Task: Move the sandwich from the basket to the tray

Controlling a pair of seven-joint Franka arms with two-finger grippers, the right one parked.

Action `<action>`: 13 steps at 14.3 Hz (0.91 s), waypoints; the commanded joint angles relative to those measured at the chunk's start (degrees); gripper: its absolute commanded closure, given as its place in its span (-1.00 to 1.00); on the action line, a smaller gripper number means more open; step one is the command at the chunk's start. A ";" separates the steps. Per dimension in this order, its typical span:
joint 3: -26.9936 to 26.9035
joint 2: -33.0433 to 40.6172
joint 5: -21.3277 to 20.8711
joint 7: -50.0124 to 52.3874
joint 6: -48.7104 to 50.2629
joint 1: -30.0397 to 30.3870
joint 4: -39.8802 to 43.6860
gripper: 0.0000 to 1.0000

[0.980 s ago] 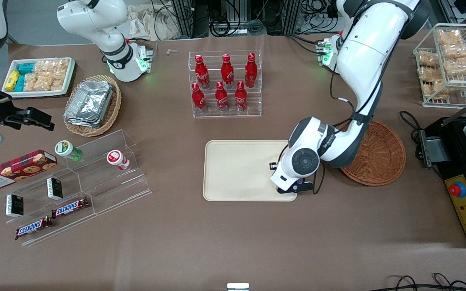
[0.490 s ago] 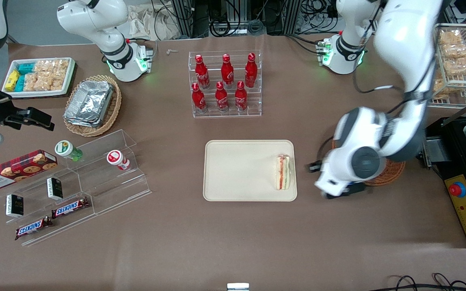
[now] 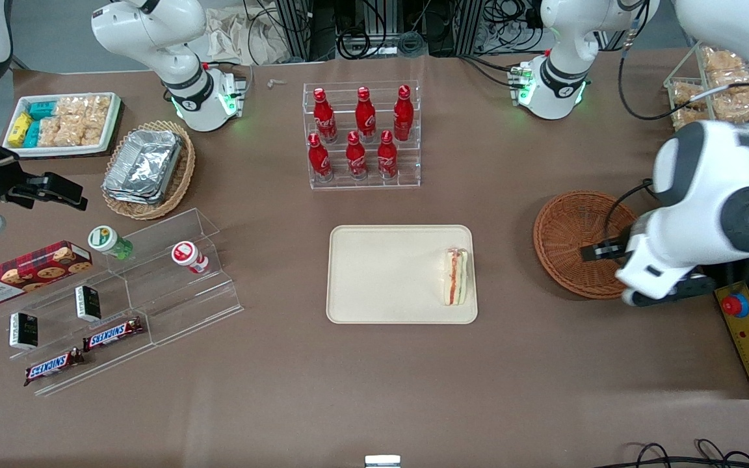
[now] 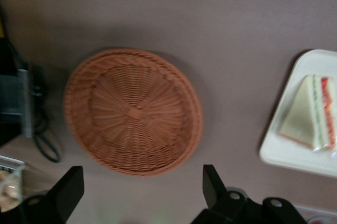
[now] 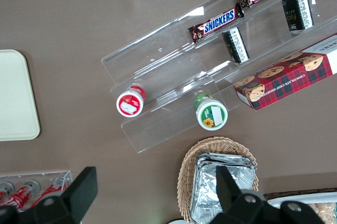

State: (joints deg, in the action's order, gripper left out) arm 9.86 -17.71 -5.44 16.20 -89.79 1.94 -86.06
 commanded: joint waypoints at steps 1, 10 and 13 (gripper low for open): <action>0.69 3.64 -0.54 -8.35 1.55 4.02 0.09 -1.00; -6.96 1.99 0.43 -27.36 6.39 1.31 11.24 -1.00; -6.87 -1.00 0.43 -27.27 6.21 1.31 16.61 -1.00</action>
State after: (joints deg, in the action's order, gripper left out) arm 3.64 -15.22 -5.32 -10.11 -84.46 3.84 -75.22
